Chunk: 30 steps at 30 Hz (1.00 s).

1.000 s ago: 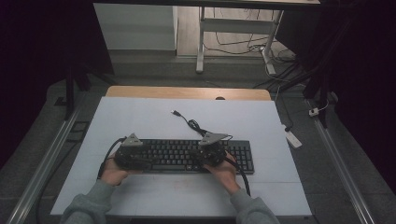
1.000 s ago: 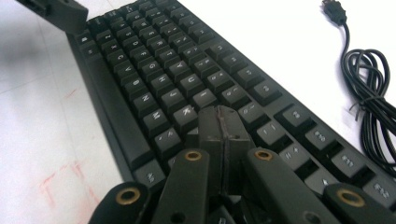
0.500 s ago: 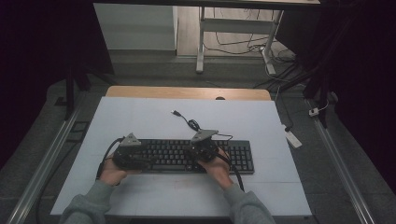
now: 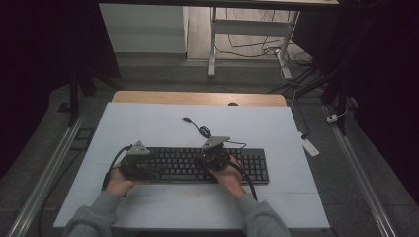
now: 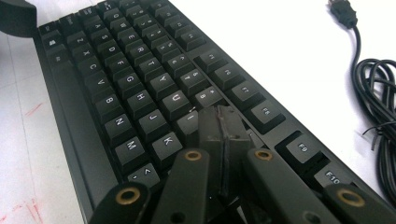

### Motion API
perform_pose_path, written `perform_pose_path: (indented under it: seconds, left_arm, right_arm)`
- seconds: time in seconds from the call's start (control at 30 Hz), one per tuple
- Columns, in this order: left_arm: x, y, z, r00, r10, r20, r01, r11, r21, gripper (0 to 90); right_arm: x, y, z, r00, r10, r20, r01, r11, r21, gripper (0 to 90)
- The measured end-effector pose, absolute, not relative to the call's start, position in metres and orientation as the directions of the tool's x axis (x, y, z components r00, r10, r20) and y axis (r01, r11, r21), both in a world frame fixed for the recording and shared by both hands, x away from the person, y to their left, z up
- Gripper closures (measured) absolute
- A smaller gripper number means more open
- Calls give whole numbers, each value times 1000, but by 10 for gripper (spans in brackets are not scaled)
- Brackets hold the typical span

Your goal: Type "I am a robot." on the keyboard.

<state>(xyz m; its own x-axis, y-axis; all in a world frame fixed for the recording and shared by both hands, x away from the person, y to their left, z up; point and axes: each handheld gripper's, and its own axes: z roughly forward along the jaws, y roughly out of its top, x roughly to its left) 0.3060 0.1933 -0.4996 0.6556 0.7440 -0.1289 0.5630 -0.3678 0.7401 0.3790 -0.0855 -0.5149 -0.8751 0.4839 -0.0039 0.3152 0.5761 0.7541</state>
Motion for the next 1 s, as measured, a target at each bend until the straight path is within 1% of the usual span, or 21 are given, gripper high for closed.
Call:
perform_pose_path:
  seconds: [0.1,0.2,0.23,0.4,0.47,0.5,0.57,0.63,0.77,1.0]
  left_arm:
    - [306,194,-500,657,743,-126,561,-371,740,317]
    - [306,193,-500,656,744,-126,562,-371,739,316]
    - [306,193,-500,656,744,-125,562,-371,739,316]
    - [306,194,-499,657,744,-124,558,-369,743,316]
    - [306,195,-499,656,745,-125,557,-365,746,316]
    - [306,195,-499,655,745,-124,557,-366,745,316]
    - [306,195,-500,655,745,-124,558,-367,744,316]
    - [307,195,-500,654,746,-123,560,-368,743,315]
    - [307,196,-500,653,748,-122,559,-367,743,315]
    - [307,197,-500,644,756,-118,559,-360,747,315]
  right_arm:
    - [380,-85,-517,-878,479,7,319,574,754,893]
    - [379,-84,-519,-877,481,-9,317,592,741,895]
    - [379,-84,-520,-876,482,2,322,582,747,895]
    - [377,-86,-513,-879,476,-24,289,574,766,895]
    - [375,-89,-510,-879,477,-13,290,556,779,893]
    - [375,-91,-509,-879,477,-12,289,552,782,879]
    - [374,-95,-506,-874,486,3,300,534,791,810]
    - [373,-100,-503,-870,492,13,306,520,798,768]
    - [367,-113,-500,-861,508,6,306,511,803,677]
    - [358,-143,-495,-839,545,-3,310,482,819,587]
